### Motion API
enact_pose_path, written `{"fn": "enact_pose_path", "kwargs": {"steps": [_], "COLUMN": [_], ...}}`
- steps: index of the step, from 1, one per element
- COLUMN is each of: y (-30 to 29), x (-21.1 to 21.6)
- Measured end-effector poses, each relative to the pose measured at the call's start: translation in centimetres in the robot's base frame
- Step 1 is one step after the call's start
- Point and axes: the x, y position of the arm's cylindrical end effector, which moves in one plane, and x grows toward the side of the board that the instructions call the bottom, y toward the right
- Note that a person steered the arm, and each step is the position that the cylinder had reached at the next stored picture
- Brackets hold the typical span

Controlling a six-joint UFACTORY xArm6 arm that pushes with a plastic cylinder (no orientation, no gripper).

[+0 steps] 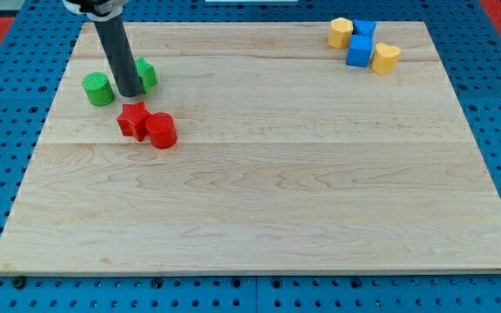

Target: Push the green circle into the green star

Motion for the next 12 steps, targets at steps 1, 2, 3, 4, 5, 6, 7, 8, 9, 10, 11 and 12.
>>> {"fn": "enact_pose_path", "kwargs": {"steps": [1, 2, 3, 4, 5, 6, 7, 8, 9, 10, 11, 12], "y": [0.0, -0.1, -3.0, -4.0, 5.6, 16.5, 24.5, 21.2, 8.5, -3.9, -12.0, -11.8], "x": [-2.4, -4.5, -4.5, -6.9, -8.6, -8.6, -8.5, -5.3, -3.5, -3.5, 0.9, 4.1]}}
